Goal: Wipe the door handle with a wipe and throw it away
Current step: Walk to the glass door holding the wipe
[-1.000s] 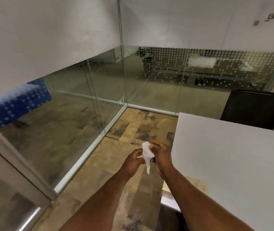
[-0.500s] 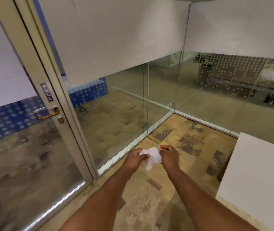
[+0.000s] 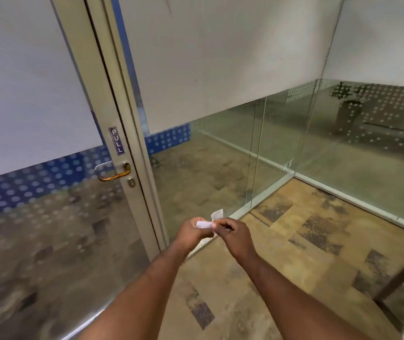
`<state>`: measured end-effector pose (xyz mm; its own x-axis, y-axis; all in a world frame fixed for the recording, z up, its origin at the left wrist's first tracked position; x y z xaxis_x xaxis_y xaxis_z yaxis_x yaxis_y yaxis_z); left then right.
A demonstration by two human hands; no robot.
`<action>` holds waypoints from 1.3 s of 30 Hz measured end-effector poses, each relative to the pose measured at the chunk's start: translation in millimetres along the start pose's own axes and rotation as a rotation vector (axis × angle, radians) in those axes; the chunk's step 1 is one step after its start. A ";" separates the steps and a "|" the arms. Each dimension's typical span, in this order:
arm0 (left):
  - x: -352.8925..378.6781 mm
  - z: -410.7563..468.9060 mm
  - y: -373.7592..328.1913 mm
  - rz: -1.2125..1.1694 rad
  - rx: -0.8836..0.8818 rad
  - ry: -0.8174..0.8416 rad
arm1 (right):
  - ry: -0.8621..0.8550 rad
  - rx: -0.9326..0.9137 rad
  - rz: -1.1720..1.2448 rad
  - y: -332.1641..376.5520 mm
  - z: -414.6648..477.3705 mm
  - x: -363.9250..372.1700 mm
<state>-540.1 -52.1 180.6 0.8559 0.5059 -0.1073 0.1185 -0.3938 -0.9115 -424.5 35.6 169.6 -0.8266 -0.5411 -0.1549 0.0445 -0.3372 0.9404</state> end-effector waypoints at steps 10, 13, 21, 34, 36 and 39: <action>-136.7 44.3 -28.3 -0.241 0.001 -0.107 | -0.119 0.280 0.344 -1.6 80.6 119.1; -186.3 52.0 -19.0 -0.208 -0.067 -0.307 | -0.112 0.295 0.406 4.6 95.9 152.2; -230.3 58.2 -6.7 -0.394 -0.098 -0.325 | 0.099 0.297 0.526 19.5 127.2 230.4; -312.2 90.1 -37.6 -0.311 0.028 -0.647 | 0.303 -0.087 0.157 17.8 201.2 307.7; -322.9 96.5 -44.8 -0.295 0.039 -0.687 | 0.349 -0.139 0.101 20.1 216.8 320.3; -339.1 99.8 -48.9 -0.262 0.044 -0.754 | 0.335 -0.135 0.064 15.6 234.1 327.5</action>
<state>-886.4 -127.8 221.9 0.2302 0.9665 -0.1130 0.2352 -0.1680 -0.9573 -825.8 33.5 204.4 -0.5907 -0.7795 -0.2085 0.1829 -0.3811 0.9063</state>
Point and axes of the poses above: each hand's wrist, its own z-axis towards the middle knuckle, its own x-axis out of the palm, y = z × x, the point moved 8 cm from there along z, towards the middle knuckle, and after that the axes turned 13 degrees about -x, right-handed, at the moved point
